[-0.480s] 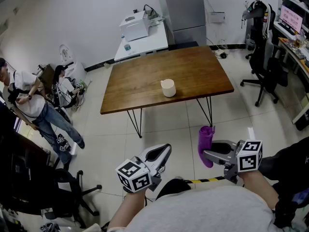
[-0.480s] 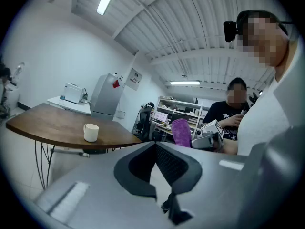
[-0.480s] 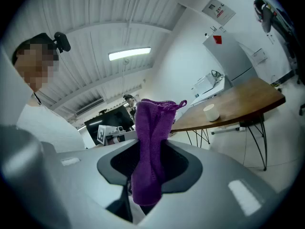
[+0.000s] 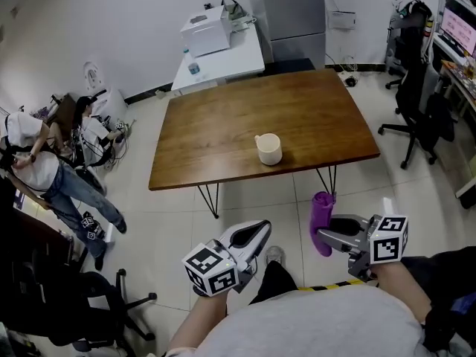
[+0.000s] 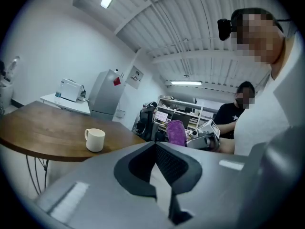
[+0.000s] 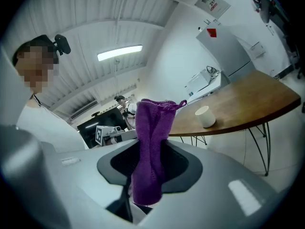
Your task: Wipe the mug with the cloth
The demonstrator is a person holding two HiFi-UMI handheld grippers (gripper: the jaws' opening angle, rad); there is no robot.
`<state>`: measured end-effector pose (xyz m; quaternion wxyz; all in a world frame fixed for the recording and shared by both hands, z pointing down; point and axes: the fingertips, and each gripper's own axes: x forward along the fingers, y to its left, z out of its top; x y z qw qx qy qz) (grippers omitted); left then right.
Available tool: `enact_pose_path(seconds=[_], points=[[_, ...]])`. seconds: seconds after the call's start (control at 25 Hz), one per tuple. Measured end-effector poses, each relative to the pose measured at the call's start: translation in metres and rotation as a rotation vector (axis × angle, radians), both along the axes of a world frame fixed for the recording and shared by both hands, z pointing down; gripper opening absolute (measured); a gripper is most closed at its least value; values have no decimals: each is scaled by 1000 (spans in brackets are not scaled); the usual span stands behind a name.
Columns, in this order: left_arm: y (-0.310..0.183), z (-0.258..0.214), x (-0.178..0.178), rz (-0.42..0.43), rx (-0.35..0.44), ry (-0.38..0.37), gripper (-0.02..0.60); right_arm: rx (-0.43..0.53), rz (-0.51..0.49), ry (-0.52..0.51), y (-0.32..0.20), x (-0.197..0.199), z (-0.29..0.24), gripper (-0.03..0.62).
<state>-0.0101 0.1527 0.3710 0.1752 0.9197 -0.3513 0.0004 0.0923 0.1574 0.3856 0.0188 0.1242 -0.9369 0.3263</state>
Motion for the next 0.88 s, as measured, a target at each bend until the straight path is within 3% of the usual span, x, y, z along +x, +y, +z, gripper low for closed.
enact_pose_path(seconds=[0.44, 0.56, 0.72, 0.88], points=[[-215, 20, -112, 83, 4, -91, 2, -80, 49, 10, -208, -110, 15, 136], [-258, 32, -123, 120, -5, -113, 2, -92, 75, 11, -242, -122, 18, 135], [-297, 61, -121, 181, -27, -170, 51, -114, 95, 13, -271, -122, 24, 137], [-326, 108, -113, 240, -81, -276, 100, -142, 93, 23, -290, -112, 36, 136]])
